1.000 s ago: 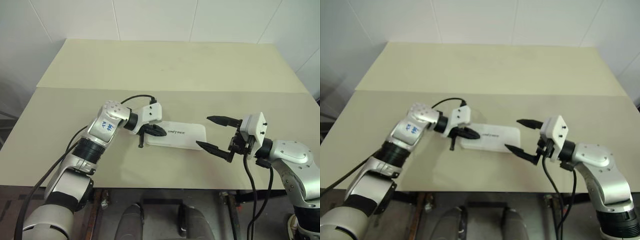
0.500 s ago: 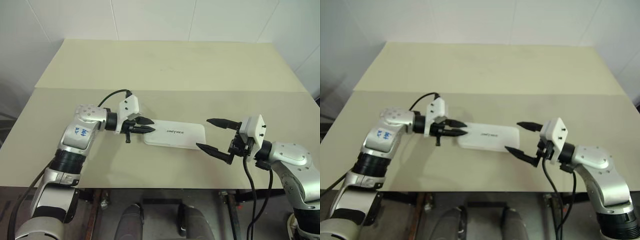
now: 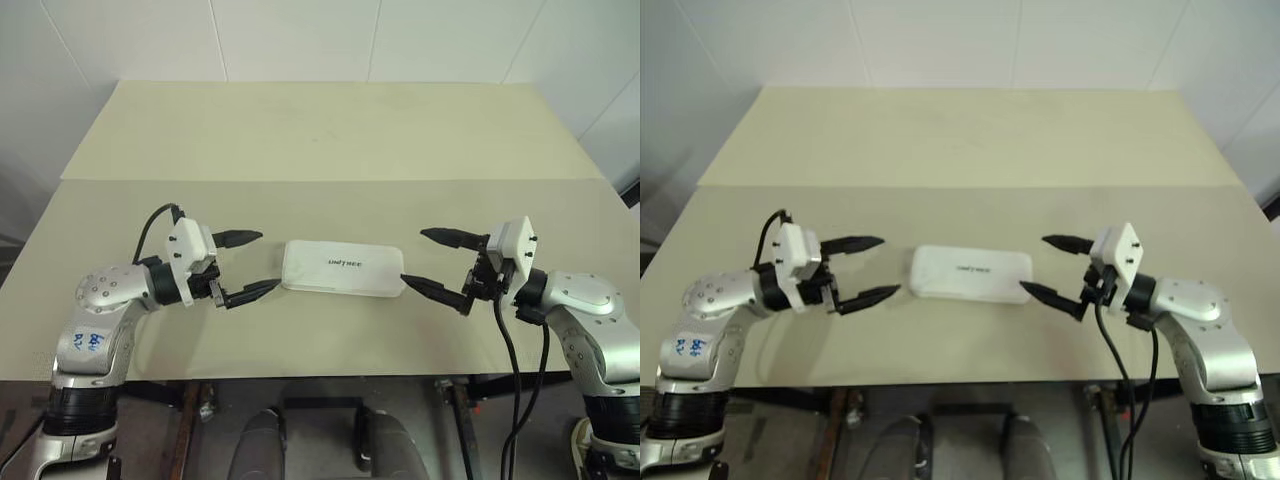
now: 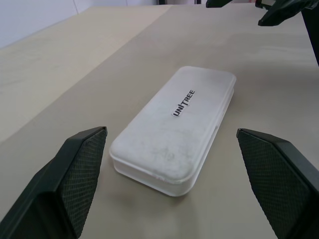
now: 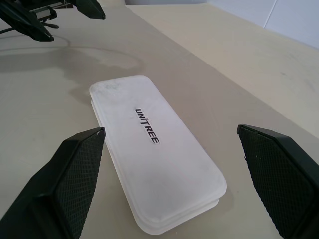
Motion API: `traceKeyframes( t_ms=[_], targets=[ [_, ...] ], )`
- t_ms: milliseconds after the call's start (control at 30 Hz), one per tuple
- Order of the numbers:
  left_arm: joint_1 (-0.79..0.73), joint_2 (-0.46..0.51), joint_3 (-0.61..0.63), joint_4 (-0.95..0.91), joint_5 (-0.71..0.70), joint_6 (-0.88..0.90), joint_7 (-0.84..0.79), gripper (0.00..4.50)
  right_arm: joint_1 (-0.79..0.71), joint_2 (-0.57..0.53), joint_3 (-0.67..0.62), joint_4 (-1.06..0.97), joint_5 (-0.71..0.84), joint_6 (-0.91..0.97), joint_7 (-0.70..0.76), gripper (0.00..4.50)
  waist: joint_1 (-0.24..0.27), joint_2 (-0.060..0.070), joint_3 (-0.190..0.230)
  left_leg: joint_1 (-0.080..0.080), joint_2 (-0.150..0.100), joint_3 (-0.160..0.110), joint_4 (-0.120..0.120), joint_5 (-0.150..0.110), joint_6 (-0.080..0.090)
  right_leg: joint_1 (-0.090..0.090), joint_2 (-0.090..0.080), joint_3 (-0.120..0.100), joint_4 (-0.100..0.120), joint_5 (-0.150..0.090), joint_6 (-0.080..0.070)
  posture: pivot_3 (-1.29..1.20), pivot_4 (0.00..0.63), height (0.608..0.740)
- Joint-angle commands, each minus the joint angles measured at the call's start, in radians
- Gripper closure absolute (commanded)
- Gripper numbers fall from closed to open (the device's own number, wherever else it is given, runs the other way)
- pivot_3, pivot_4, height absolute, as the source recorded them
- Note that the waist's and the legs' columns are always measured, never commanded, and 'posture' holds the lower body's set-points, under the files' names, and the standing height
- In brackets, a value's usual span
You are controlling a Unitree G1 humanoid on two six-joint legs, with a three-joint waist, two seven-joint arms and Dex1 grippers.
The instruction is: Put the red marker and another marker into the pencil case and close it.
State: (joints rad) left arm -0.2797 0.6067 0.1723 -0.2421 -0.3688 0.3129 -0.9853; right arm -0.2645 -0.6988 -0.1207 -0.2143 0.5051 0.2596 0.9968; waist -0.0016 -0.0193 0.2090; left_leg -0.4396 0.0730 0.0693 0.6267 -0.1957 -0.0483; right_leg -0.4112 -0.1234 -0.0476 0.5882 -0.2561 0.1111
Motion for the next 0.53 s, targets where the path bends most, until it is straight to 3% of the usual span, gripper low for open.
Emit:
traceKeyframes(
  t_ms=[33,533],
  targets=[
    [0.048,0.017,0.042,-0.086,-0.062,0.021,0.02,0.03,-0.037,0.003,0.004,0.02,0.0,-0.029,0.029,0.0,-0.001,0.0,0.0,0.0,0.0,0.0,0.0,0.0,0.0,0.0,0.0,0.0,0.0,0.0,0.0,0.0,0.15,0.74],
    [0.06,0.055,0.011,-0.127,-0.089,0.063,0.07,0.03,-0.127,0.008,0.001,0.162,-0.041,-0.093,0.087,0.0,0.0,0.0,0.0,0.0,0.0,0.001,-0.002,0.0,-0.001,-0.001,0.0,0.0,-0.001,0.0,0.0,0.0,0.15,0.74]
  ],
)
